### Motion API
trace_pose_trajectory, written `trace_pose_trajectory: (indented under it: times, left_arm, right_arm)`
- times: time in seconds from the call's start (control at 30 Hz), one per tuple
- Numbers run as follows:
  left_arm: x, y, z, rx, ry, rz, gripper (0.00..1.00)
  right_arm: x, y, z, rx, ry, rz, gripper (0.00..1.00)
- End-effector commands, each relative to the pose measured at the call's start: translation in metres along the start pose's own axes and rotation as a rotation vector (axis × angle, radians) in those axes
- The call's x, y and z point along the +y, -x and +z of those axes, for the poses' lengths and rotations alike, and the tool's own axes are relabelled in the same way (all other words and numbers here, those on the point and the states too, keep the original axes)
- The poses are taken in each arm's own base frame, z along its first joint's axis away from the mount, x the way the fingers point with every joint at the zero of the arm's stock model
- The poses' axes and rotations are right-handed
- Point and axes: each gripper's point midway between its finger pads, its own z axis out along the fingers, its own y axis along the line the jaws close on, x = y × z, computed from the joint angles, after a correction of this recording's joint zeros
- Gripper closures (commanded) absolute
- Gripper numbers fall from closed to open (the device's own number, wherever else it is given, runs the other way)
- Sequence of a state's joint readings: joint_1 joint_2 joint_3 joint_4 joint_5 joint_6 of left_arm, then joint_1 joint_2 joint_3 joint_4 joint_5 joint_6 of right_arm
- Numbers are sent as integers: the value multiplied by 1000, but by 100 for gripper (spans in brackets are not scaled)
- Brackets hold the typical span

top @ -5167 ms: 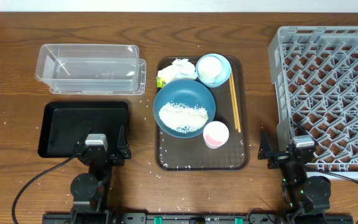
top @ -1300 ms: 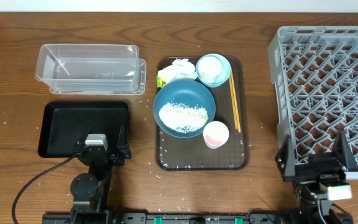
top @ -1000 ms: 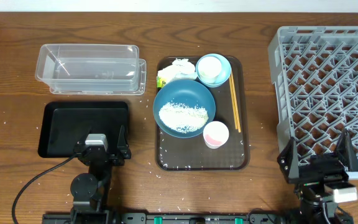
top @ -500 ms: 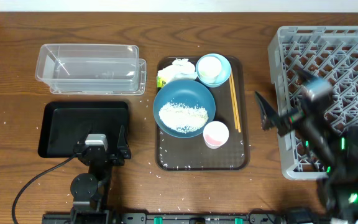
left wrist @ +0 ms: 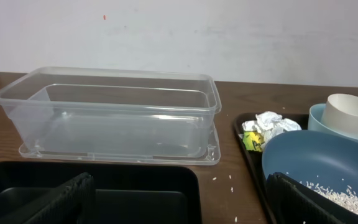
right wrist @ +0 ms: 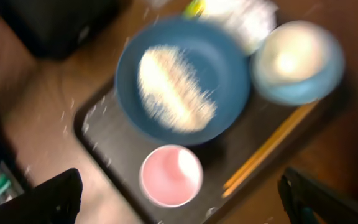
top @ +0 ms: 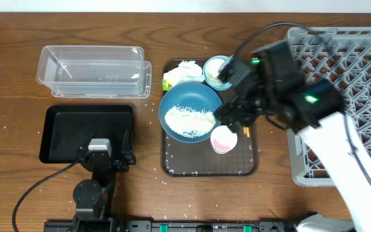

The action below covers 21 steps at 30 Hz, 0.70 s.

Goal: Sort waste into correct bins and load items into the dishwasher rack
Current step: 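Move the right gripper over the tray to the pink cup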

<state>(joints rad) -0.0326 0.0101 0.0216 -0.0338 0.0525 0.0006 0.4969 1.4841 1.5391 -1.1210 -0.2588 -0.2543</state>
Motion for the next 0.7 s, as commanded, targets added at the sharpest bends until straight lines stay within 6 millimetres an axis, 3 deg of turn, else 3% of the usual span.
trace_pose_trajectory:
  times: [0.0, 0.3, 0.33, 0.37, 0.43, 0.53, 0.67]
  left_arm:
    - [4, -16, 1, 46, 20, 6, 9]
    - [4, -16, 1, 46, 20, 6, 9]
    - [4, -16, 1, 46, 20, 6, 9]
    - [4, -16, 1, 46, 20, 6, 9]
    - [4, -16, 1, 46, 20, 6, 9]
    - [4, -16, 1, 46, 20, 6, 10]
    - [4, -16, 1, 46, 20, 6, 10]
  right_arm:
    - [16, -3, 16, 62, 62, -22, 1]
    - [60, -26, 56, 232, 216, -54, 1]
    - [59, -28, 60, 247, 197, -61, 1]
    - [57, -30, 65, 266, 181, -63, 13]
    - [50, -36, 73, 308, 129, -13, 16]
    - [34, -44, 85, 366, 21, 110, 30]
    - [20, -59, 98, 442, -79, 244, 33]
